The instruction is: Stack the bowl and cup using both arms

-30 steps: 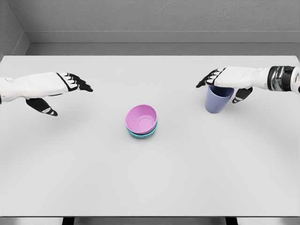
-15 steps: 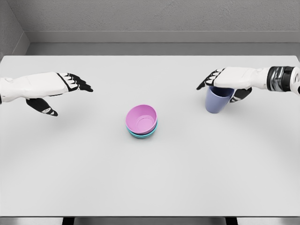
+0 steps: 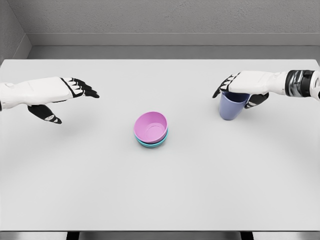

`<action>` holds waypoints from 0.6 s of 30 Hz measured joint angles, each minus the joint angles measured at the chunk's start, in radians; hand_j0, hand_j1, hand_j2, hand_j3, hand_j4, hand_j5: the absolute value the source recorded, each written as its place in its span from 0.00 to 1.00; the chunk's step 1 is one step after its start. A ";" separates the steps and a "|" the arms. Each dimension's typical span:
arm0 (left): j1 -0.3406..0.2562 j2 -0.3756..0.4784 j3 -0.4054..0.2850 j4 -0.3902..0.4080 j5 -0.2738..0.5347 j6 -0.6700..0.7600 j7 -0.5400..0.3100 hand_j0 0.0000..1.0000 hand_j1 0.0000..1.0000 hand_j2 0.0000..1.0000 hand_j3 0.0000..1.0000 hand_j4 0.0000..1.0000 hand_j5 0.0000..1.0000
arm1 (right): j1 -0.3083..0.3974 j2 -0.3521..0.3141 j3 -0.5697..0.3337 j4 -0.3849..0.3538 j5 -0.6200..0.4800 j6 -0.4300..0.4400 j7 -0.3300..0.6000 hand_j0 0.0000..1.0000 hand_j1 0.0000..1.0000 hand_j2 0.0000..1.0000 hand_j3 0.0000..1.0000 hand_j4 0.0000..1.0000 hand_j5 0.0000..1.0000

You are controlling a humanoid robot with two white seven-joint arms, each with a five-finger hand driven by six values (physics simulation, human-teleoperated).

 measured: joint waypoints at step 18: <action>0.008 0.000 0.000 0.000 -0.001 0.000 0.000 1.00 1.00 1.00 1.00 1.00 1.00 | -0.003 -0.002 -0.024 0.003 -0.009 0.000 0.000 0.70 0.70 0.70 0.70 0.70 0.70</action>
